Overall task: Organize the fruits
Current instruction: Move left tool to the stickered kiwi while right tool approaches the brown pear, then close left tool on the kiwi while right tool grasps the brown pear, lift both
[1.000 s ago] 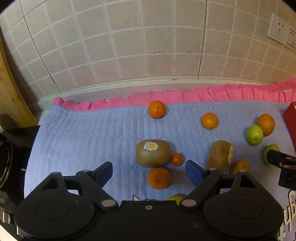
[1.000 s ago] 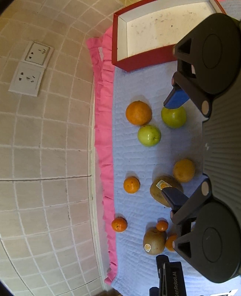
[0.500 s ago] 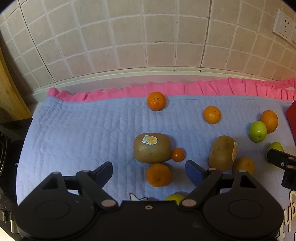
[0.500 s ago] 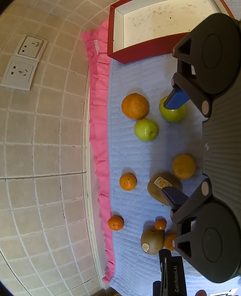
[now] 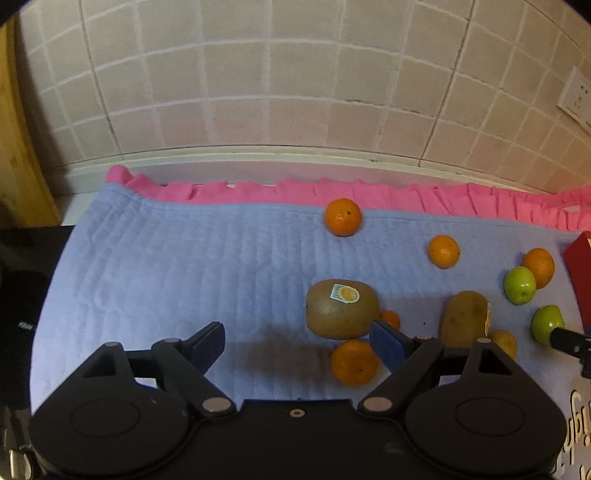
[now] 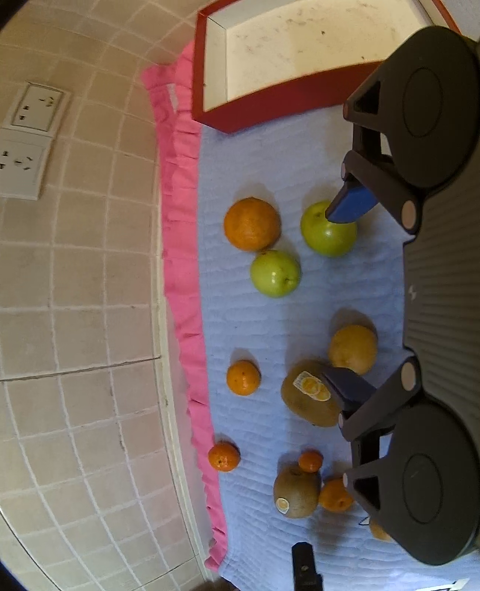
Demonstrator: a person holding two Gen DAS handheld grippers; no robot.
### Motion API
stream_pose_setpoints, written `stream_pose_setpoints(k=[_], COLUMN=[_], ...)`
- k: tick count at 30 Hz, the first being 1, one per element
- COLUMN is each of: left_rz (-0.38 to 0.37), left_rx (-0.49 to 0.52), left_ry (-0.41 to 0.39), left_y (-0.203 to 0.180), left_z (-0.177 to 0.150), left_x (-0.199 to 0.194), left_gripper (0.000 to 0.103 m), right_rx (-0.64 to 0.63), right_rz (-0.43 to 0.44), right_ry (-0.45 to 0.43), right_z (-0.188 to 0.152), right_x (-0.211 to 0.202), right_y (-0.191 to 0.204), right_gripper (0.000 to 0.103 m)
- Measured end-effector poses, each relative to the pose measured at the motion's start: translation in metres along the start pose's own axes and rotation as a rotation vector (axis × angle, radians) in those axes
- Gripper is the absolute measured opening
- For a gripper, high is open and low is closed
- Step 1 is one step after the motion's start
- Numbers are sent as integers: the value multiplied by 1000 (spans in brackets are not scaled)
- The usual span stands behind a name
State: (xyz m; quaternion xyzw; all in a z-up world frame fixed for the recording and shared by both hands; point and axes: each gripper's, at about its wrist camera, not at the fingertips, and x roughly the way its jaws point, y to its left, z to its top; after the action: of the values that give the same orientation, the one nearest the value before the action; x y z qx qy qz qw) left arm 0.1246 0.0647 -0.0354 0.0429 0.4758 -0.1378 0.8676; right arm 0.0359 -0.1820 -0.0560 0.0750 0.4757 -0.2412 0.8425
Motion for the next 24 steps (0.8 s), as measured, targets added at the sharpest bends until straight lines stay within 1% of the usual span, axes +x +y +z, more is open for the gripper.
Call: stream_pose_setpoints(k=[3,8,11,14,15,17,18,19,21,22,24], left_rz=[-15,-56,-74,-71,-76,-99,-111,-115,-107,-104,-115], left_rx=[19,46,68,87,90,87,83,79,73,75,81], left_ry=[17,36,56,71,73,79,88,101,124,128,128], left_y=[-5,-14,-18,-20,-20,-20,-18,-18,-19,-19,-19], left_z=[2,7,8,9,9,10,11,12,13,13,13], left_x=[10,24,34,44,47,54,59,63,72,75,78], left_gripper=[100,100,100,100,100,95,85,83,83,86,85], right_rx=[-21,-33,-34,-23,-23,-26,-27,-25,-24,-26,-27], right_rz=[11,24,33,69,76,76,76,77,77,74,66], right_ry=[17,26,42,69,75,84,89,94,102,106,110], right_z=[-3,-5,-6,-6,-7,-8,-8,-8,-8,-8,-9], right_x=[5,9,16,24,26,32,36,40,46,49,54], right_y=[7,14,15,16,17,20,22,23,25,27,29], right_gripper=[82,80,75,71,70,70,70,70,70,70,70])
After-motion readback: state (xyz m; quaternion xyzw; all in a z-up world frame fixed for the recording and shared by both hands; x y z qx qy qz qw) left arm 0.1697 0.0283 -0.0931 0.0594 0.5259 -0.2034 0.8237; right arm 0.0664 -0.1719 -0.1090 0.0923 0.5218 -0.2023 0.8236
